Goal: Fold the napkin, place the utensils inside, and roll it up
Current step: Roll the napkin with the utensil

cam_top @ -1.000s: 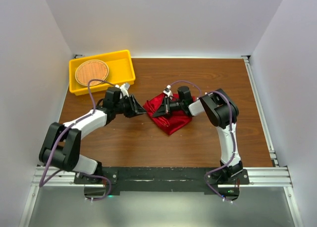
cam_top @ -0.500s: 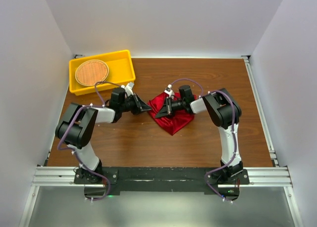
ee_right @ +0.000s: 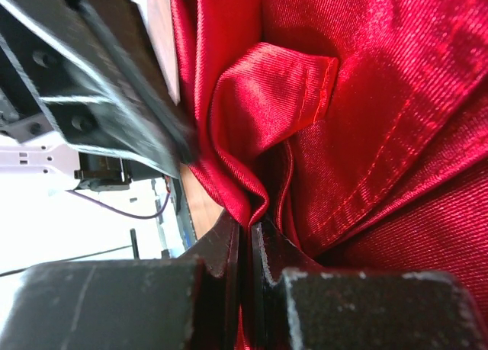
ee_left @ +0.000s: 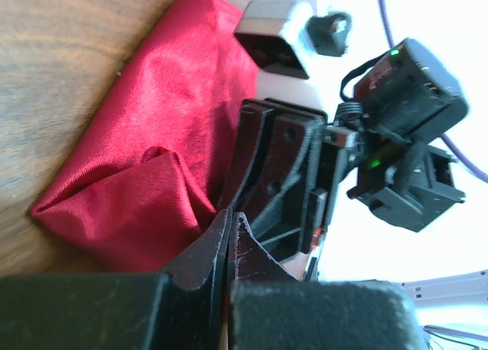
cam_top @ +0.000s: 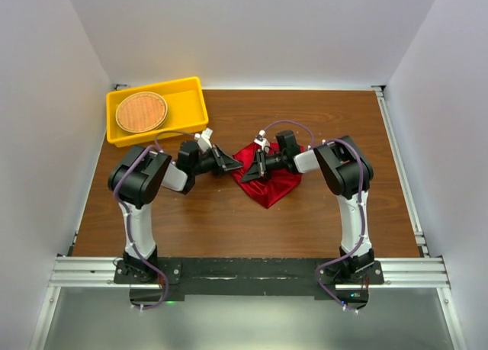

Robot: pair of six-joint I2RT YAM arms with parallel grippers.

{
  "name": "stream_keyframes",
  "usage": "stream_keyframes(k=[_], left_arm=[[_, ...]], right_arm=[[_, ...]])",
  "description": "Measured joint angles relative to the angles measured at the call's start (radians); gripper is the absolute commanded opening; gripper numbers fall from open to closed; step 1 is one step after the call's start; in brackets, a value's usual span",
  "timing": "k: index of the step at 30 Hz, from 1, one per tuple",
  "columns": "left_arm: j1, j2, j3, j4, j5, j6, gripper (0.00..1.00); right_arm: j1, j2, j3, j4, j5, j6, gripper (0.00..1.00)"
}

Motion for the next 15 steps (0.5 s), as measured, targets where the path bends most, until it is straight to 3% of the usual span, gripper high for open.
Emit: stream_keyframes(k=[4, 7, 15], left_arm=[[-0.018, 0.057, 0.025, 0.018, -0.002, -0.011, 0.0], [-0.024, 0.071, 0.042, 0.012, -0.009, -0.017, 0.0], [-0.028, 0.087, 0.117, -0.114, -0.022, -0.008, 0.0]], right_arm=[[0.0, 0.0, 0.005, -0.017, 0.002, -0.006, 0.01], [0.0, 0.0, 0.014, -0.044, 0.006, -0.017, 0.08], [-0.002, -0.034, 0.062, -0.229, 0.066, -0.081, 0.35]])
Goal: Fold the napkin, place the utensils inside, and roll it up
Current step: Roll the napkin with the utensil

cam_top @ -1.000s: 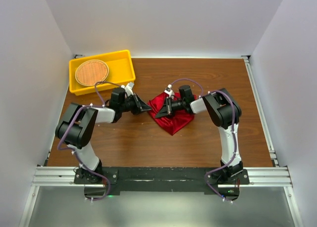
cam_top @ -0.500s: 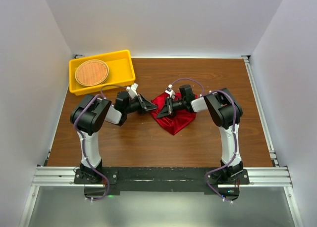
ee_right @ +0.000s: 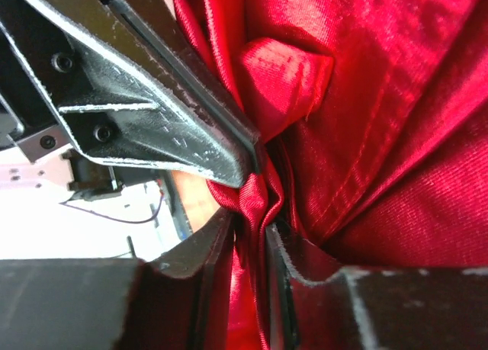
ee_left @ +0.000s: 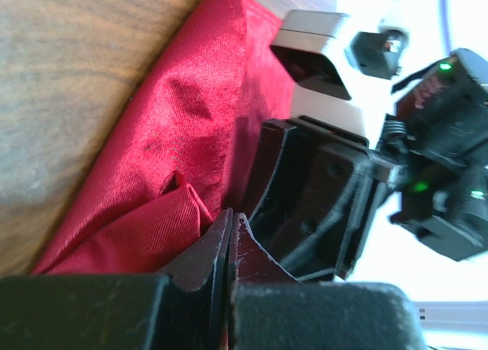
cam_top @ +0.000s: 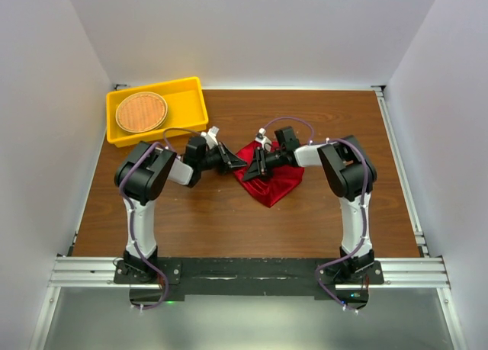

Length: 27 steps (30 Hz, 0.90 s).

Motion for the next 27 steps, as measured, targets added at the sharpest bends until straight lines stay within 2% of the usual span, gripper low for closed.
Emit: stream_keyframes(k=[3, 4, 11, 19, 27], left_arm=[[-0.002, 0.0, 0.022, -0.047, -0.002, 0.011, 0.0], [-0.002, 0.001, 0.026, -0.055, -0.001, 0.011, 0.0], [-0.002, 0.006, 0.05, -0.095, 0.005, 0.021, 0.0], [-0.001, 0.019, 0.103, -0.174, -0.003, 0.044, 0.0], [0.003, 0.035, 0.163, -0.273, -0.021, 0.064, 0.0]], right_arm=[[-0.001, -0.018, 0.048, -0.125, 0.037, -0.058, 0.43], [-0.001, -0.024, 0.064, -0.165, 0.048, -0.082, 0.51], [-0.003, -0.064, 0.188, -0.457, 0.173, -0.261, 0.67], [0.033, -0.16, 0.225, -0.698, 0.464, -0.468, 0.72], [0.23, -0.348, 0.198, -0.74, 0.803, -0.549, 0.72]])
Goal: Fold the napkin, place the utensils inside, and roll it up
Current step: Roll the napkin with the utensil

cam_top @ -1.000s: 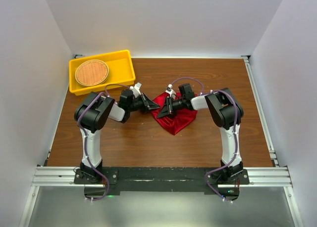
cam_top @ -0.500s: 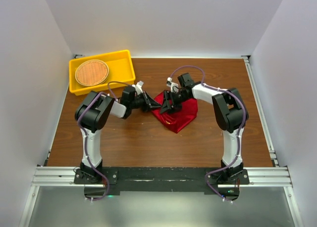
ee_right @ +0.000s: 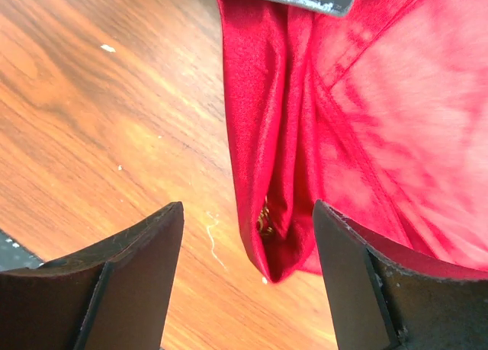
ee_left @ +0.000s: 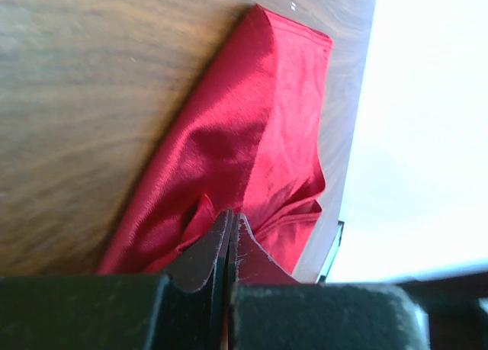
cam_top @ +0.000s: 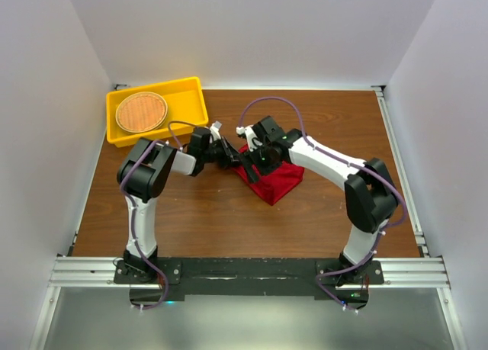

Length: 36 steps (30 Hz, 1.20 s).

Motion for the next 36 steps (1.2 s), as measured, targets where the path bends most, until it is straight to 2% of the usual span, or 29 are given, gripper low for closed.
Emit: stream_keyframes(k=[5, 18, 26, 30, 35, 36], left_arm=[[0.003, 0.012, 0.029, -0.043, -0.009, 0.006, 0.0], [0.003, 0.028, 0.073, -0.109, -0.003, 0.011, 0.0], [0.003, 0.045, 0.109, -0.151, 0.02, 0.04, 0.0], [0.003, 0.048, 0.131, -0.19, 0.03, 0.064, 0.0], [0.005, 0.053, 0.158, -0.238, 0.041, 0.091, 0.0], [0.005, 0.054, 0.162, -0.244, 0.044, 0.095, 0.0]], right_arm=[[0.014, -0.044, 0.002, -0.002, 0.074, -0.02, 0.65], [0.006, 0.052, -0.036, 0.0, 0.119, -0.022, 0.51], [0.008, 0.135, -0.026, 0.004, 0.196, 0.013, 0.33], [0.016, 0.143, -0.016, 0.0, 0.237, 0.035, 0.33], [0.018, 0.136, -0.016, -0.002, 0.266, 0.051, 0.52], [0.018, 0.132, -0.017, -0.003, 0.276, 0.051, 0.54]])
